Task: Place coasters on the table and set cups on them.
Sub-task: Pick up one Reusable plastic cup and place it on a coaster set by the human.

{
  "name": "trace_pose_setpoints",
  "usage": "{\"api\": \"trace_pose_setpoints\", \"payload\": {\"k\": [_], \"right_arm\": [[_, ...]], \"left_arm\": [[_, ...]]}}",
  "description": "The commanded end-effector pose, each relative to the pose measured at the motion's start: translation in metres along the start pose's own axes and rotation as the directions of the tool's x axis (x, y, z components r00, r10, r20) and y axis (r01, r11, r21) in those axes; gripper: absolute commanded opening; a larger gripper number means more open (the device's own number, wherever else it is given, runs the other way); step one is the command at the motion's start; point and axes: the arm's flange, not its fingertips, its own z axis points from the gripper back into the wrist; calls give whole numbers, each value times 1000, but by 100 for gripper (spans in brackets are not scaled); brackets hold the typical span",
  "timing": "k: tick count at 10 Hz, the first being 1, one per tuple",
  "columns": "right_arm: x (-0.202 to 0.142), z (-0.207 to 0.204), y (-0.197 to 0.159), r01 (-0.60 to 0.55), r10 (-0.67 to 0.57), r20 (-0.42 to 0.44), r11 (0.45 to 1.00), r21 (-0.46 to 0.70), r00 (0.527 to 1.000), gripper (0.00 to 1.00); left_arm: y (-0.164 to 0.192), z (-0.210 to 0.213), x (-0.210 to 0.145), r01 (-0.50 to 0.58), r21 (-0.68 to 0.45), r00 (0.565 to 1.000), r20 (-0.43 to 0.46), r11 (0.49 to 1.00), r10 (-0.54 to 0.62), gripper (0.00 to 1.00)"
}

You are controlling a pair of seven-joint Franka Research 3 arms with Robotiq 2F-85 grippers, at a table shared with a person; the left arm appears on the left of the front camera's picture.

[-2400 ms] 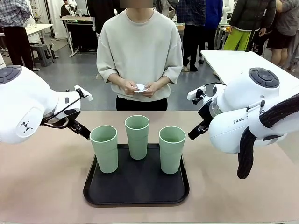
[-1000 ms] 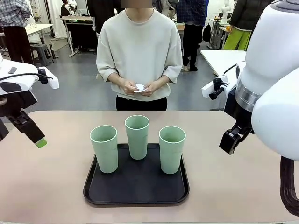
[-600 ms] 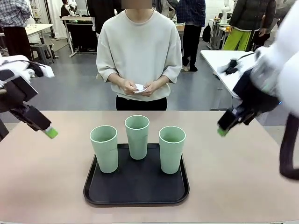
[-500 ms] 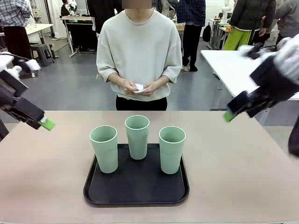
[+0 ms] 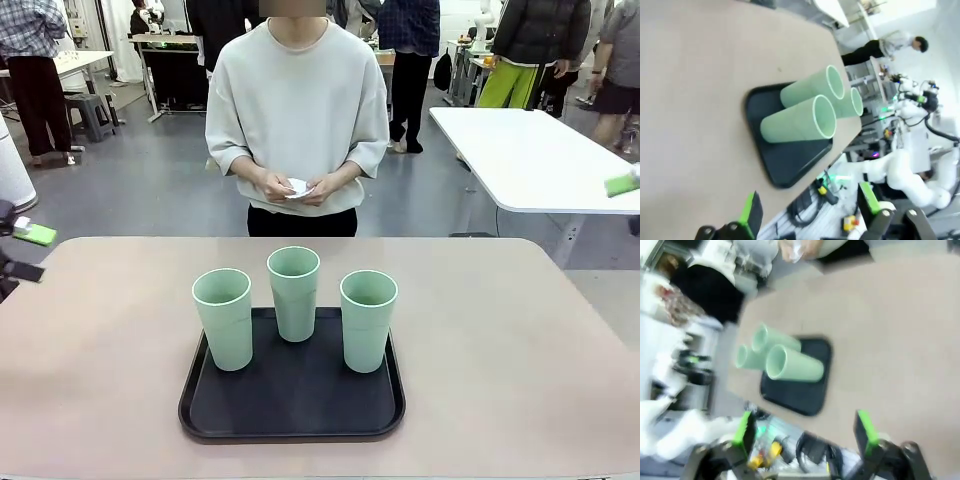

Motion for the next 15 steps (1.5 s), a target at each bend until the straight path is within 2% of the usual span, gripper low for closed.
{"api": "trace_pose_setpoints", "payload": {"k": [1, 3, 4, 11, 13, 14, 15], "right_arm": [[-84, -65, -68, 31, -28, -164, 999, 12, 986, 100], [-93, -69, -108, 86, -66, -223, 993, 81, 973, 100], [-98, -69, -115, 87, -64, -214, 991, 100, 975, 100], [-103, -49, -119, 97, -80, -138, 988, 119, 987, 100], [-102, -52, -107, 52, -38, -140, 994, 96, 989, 100], [-52, -8, -139, 120, -103, -164, 988, 98, 981, 100], [-52, -8, -139, 120, -103, -164, 988, 98, 981, 100]], "left_arm": [[-4, 10, -15, -5, 34, 1000, -5, 999, 5, 100], [-12, 16, -23, -15, 52, 1000, 1, 999, 15, 100], [-15, 17, -25, -19, 57, 1000, -6, 998, 20, 100], [-15, 17, -36, -118, 79, 993, -9, 990, 119, 100], [-18, 18, -37, -117, 98, 993, -11, 988, 119, 100], [-11, 26, -21, -105, 71, 994, -3, 992, 105, 100], [-11, 26, -21, -105, 71, 994, -3, 992, 105, 100]]}}
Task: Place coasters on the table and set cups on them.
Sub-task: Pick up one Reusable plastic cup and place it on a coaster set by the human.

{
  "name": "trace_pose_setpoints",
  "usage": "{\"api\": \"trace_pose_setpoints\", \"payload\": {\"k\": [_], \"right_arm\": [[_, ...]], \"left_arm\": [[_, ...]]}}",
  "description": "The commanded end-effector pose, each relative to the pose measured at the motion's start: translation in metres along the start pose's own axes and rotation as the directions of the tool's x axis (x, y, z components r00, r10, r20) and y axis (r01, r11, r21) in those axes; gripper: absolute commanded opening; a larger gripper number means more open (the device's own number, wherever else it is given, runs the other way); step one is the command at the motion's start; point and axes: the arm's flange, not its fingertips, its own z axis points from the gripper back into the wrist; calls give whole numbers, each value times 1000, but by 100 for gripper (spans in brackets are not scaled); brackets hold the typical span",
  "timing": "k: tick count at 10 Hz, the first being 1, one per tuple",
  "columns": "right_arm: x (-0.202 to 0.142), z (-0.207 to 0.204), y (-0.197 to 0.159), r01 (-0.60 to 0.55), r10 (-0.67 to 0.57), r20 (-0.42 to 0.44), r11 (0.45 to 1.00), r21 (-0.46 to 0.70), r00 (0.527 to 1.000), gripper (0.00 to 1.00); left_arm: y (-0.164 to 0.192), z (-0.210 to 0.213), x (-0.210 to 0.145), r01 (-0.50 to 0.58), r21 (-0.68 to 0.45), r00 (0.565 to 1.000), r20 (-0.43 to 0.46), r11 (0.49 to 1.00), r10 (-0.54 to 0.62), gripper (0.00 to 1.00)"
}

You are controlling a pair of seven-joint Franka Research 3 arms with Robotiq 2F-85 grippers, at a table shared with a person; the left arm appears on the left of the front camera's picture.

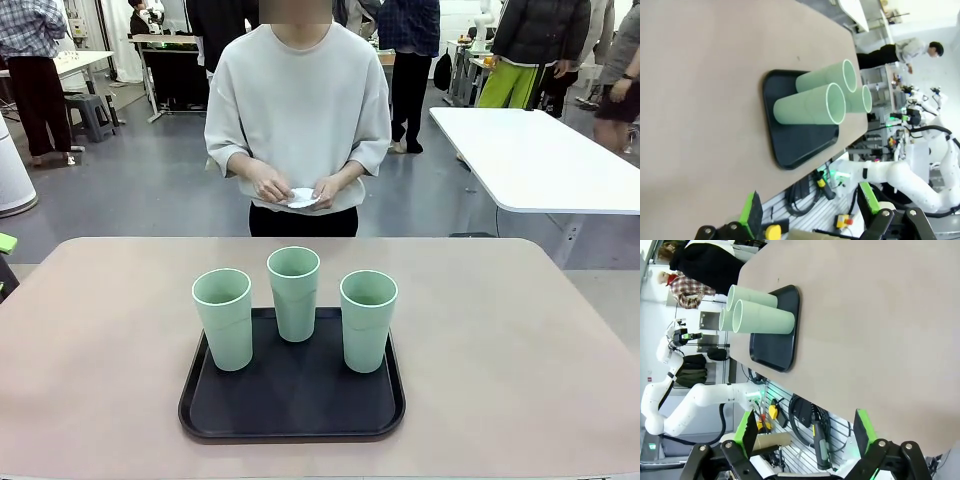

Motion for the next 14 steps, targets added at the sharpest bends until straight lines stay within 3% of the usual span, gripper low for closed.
{"api": "trace_pose_setpoints", "payload": {"k": [1, 12, 13, 14], "right_arm": [[-1, 0, -3, 11, -11, 6, 1000, 17, 1000, 100], [-1, 0, -3, 11, -11, 6, 1000, 17, 1000, 100], [-1, 0, -3, 11, -11, 6, 1000, 17, 1000, 100], [-1, 0, -3, 11, -11, 6, 1000, 17, 1000, 100]], "left_arm": [[1, 1, 0, 2, -5, 1000, 2, 1000, -2, 100], [0, 0, 0, -1, 0, 1000, -1, 1000, 1, 100], [1, -1, 16, 218, 17, 970, -114, 976, -215, 100], [-5, -2, 36, 389, -24, 909, -154, 921, -387, 100]]}}
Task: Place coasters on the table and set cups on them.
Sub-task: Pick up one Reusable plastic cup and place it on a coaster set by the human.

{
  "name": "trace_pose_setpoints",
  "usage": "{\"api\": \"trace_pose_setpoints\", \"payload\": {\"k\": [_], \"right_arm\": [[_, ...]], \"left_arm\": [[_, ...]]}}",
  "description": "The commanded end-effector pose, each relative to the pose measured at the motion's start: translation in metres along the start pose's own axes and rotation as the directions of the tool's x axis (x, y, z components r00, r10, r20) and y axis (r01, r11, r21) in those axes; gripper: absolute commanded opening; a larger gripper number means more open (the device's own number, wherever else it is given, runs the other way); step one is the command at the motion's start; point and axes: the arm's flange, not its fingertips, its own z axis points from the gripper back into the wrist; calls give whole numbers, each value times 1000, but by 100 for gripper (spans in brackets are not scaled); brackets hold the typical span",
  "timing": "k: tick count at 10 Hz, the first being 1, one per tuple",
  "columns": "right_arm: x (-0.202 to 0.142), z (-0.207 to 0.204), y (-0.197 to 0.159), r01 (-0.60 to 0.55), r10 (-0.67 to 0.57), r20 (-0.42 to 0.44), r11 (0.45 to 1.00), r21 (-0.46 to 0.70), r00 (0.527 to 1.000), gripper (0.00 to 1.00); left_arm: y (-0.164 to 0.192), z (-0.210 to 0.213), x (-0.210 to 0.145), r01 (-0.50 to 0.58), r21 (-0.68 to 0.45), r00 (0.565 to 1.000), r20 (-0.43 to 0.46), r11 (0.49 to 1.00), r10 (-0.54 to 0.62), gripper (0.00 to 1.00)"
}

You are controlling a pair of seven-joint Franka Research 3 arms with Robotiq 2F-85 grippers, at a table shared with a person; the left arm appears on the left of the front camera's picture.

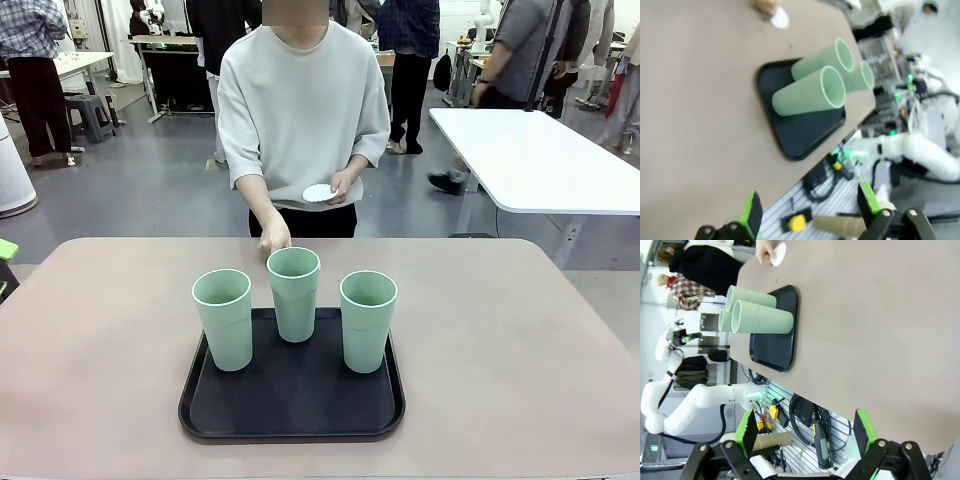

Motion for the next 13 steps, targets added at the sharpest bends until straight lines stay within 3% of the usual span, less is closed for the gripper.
{"api": "trace_pose_setpoints", "payload": {"k": [1, 4, 6, 7, 8, 9, 10, 13], "right_arm": [[1, 0, -1, -1, 1, 6, 1000, 16, 1000, 100], [1, 0, -1, -1, 1, 6, 1000, 16, 1000, 100], [1, 0, -1, -1, 1, 6, 1000, 16, 1000, 100], [1, 0, -1, -1, 1, 6, 1000, 16, 1000, 100], [1, 0, -1, -1, 1, 6, 1000, 16, 1000, 100], [1, 0, -1, -1, 1, 6, 1000, 16, 1000, 100], [1, 0, -1, -1, 1, 6, 1000, 16, 1000, 100], [1, 0, -1, -1, 1, 6, 1000, 16, 1000, 100]], "left_arm": [[4, -1, 32, 346, -50, 928, -131, 937, -350, 100], [-9, -31, 49, 593, -29, 761, -308, 805, -571, 100], [-32, -55, 51, 741, 24, 618, -416, 671, -668, 100], [-41, -63, 53, 786, 63, 578, -430, 615, -694, 100], [-47, -70, 55, 801, 59, 552, -458, 596, -696, 100], [-54, -70, 49, 745, 87, 635, -397, 661, -663, 100], [-49, -63, 62, 771, 25, 576, -453, 636, -681, 100], [-53, -65, 60, 776, 47, 580, -445, 629, -682, 100]]}}
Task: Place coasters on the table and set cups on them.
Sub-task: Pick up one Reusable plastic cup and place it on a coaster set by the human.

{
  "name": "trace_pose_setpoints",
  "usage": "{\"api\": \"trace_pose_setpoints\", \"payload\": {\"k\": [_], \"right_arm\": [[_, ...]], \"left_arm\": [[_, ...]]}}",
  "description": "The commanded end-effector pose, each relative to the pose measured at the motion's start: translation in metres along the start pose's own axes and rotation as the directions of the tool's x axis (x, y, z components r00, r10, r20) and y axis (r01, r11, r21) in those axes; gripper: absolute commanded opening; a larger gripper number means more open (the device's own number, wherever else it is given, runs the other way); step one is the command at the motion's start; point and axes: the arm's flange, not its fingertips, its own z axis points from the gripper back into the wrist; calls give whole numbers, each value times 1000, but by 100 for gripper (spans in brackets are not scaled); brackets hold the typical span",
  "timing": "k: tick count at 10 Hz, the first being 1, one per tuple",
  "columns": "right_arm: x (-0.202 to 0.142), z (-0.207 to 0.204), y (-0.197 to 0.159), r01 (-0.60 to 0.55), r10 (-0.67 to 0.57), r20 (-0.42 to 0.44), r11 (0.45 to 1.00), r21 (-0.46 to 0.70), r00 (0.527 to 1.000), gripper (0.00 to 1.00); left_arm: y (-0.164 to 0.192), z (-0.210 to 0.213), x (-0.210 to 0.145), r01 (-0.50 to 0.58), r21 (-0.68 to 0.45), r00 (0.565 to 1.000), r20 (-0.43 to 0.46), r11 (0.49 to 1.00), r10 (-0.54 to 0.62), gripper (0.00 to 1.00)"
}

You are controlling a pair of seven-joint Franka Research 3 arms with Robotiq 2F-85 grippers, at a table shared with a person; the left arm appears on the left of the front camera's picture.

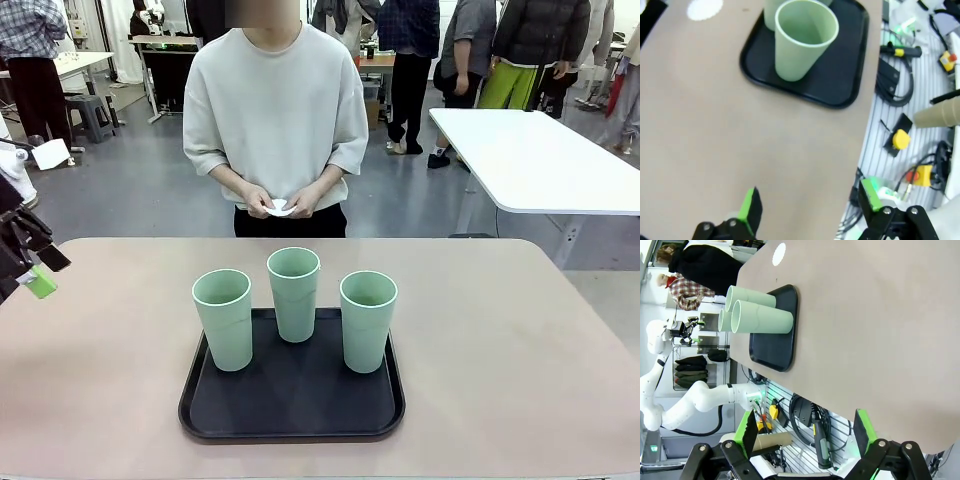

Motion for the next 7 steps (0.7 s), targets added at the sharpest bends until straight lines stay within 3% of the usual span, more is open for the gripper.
{"api": "trace_pose_setpoints", "payload": {"k": [1, 2, 4, 5, 7], "right_arm": [[1, 0, -1, -2, 2, 7, 1000, 18, 1000, 100], [1, 0, -1, -2, 2, 7, 1000, 18, 1000, 100], [1, 0, -1, -2, 2, 7, 1000, 18, 1000, 100], [1, 0, -1, -2, 2, 7, 1000, 18, 1000, 100], [1, 0, -1, -2, 2, 7, 1000, 18, 1000, 100]], "left_arm": [[15, -3, -10, 134, -169, 988, 93, 976, -119, 100], [26, -12, -24, 262, -240, 953, 220, 935, -210, 100], [44, -32, -40, 408, -280, 870, 410, 869, -276, 100], [50, -52, -37, 452, -184, 809, 498, 873, -314, 100], [57, -83, -48, 414, -13, 768, 542, 910, -342, 100]]}}
